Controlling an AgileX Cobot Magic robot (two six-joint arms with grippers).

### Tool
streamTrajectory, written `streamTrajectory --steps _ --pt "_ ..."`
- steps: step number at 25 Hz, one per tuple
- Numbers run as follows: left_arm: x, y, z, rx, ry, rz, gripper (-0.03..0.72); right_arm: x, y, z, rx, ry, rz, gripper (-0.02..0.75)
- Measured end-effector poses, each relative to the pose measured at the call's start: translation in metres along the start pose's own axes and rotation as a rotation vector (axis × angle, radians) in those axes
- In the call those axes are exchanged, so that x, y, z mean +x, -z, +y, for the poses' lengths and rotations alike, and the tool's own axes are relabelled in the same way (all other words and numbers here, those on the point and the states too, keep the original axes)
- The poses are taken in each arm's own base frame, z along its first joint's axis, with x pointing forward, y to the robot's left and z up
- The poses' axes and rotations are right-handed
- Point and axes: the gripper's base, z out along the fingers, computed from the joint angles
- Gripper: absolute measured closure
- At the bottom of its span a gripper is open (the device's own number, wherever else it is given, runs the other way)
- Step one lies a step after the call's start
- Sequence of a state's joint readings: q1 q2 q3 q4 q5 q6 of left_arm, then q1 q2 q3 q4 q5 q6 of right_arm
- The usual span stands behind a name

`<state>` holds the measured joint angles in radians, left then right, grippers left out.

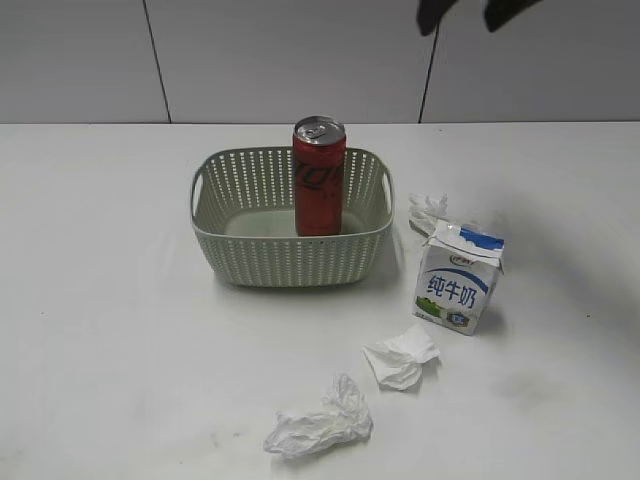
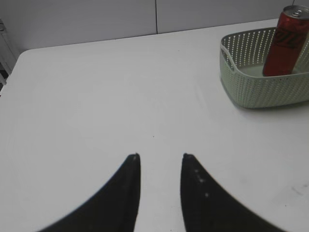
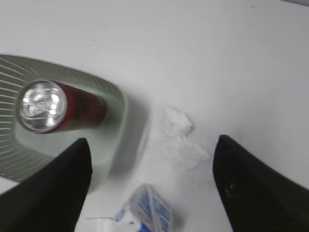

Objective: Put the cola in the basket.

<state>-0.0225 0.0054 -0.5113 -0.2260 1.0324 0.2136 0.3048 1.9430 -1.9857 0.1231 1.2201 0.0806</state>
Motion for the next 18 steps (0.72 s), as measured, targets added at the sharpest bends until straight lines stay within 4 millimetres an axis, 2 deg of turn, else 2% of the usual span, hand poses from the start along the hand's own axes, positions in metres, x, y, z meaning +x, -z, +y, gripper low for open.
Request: streamTrajectory --steps 4,7,11,18 --pt "0.000 0.000 0.000 0.000 0.000 0.000 0.458 0.020 0.013 -0.050 0.060 -0.103 0.039 0.147" --pt "0.000 0.000 0.000 0.000 0.000 0.000 0.458 0.042 0.021 -0.072 0.087 -0.152 0.077 0.147" --pt "0.000 0.000 0.000 0.000 0.000 0.000 0.458 0.077 0.033 -0.074 0.093 -0.136 0.131 0.147" --pt "0.000 0.000 0.000 0.000 0.000 0.000 0.458 0.164 0.046 -0.066 0.086 -0.103 0.239 0.147"
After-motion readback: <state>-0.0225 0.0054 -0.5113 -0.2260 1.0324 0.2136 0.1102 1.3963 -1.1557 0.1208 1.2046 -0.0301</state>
